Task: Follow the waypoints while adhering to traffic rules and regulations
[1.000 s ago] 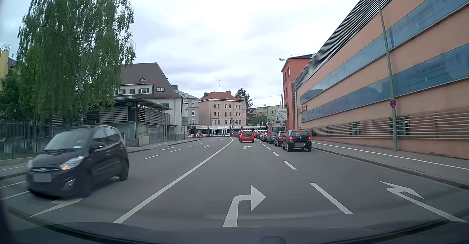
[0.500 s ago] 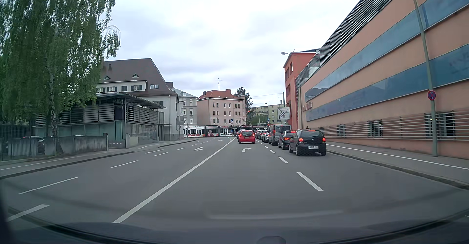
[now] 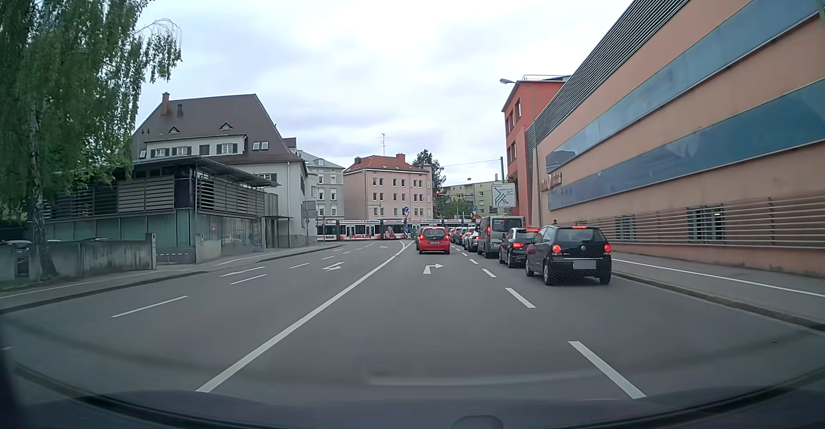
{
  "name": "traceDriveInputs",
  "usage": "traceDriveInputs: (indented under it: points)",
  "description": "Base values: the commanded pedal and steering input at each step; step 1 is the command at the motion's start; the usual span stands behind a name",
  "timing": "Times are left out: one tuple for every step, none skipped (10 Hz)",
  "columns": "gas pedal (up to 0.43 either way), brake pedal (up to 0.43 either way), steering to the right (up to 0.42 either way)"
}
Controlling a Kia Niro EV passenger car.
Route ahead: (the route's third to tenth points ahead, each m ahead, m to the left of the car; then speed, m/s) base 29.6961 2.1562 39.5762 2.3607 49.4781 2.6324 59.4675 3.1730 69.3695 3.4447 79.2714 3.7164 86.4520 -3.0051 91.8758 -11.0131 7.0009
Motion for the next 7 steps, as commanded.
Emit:
traceDriveInputs:
  points:
    - [0.000, 0.000, -0.005]
    - [0.000, 0.030, -0.006]
    - [0.000, 0.061, -0.007]
    - [0.000, 0.085, -0.007]
    - [0.000, 0.104, -0.008]
    - [0.000, 0.122, -0.008]
    - [0.000, 0.134, -0.008]
